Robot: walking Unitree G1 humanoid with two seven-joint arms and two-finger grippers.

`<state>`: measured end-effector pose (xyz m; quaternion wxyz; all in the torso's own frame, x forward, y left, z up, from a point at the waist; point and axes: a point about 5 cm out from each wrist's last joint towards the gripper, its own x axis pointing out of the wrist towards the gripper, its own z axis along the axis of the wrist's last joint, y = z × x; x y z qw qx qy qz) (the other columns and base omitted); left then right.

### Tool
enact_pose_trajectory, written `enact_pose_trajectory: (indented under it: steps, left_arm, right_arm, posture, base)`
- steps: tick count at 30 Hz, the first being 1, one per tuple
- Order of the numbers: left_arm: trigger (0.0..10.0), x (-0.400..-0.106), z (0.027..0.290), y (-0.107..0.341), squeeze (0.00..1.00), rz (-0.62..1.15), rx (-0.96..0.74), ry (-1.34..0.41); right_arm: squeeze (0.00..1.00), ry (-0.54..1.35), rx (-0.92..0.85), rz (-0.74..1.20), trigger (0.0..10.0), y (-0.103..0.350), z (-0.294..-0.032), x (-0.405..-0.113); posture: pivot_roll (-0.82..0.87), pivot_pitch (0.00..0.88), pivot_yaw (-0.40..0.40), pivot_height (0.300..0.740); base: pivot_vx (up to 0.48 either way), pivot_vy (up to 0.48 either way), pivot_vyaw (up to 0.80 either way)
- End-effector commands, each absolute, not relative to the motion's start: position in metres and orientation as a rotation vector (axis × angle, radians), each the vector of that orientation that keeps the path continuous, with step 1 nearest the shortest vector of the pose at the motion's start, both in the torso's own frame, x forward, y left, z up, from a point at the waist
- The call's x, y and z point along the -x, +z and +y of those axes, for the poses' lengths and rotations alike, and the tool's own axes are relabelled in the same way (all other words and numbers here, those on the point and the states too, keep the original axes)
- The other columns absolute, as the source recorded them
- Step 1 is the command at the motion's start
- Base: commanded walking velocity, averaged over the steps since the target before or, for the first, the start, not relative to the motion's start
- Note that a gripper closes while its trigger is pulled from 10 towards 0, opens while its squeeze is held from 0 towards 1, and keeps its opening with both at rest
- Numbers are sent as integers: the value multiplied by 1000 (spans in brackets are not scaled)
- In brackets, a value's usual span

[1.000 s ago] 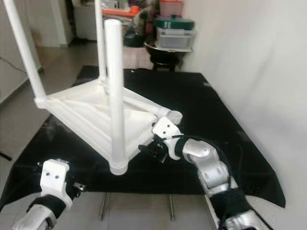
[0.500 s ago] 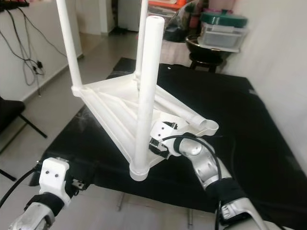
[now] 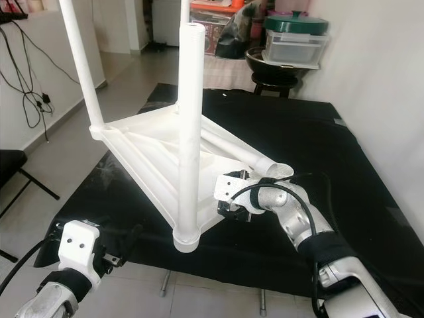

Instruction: Building children table

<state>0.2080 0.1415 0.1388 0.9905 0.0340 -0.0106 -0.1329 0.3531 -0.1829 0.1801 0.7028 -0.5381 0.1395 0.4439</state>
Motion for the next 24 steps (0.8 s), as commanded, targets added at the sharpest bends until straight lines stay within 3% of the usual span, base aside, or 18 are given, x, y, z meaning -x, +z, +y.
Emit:
enact_pose_trajectory:
  steps: [1, 11, 24]
  left_arm:
    - [10000, -203, 140, 137, 0, 1, -96, -293]
    - [10000, -181, 131, 138, 0, 37, -66, -342]
    - [10000, -172, 127, 142, 0, 56, -52, -353]
  right_arm:
    - [0, 1058, 1246, 432, 10000, 169, -195, -350]
    - [0, 933, 1461, 561, 10000, 199, -222, -375]
    - [0, 1043, 1609, 509, 10000, 196, -182, -387]
  posture:
    - [16, 55, -81, 740]
    - [50, 123, -108, 740]
    - [50, 172, -123, 740]
  base:
    - [0, 0, 0]
    - [0, 0, 0]
    - [0, 0, 0]
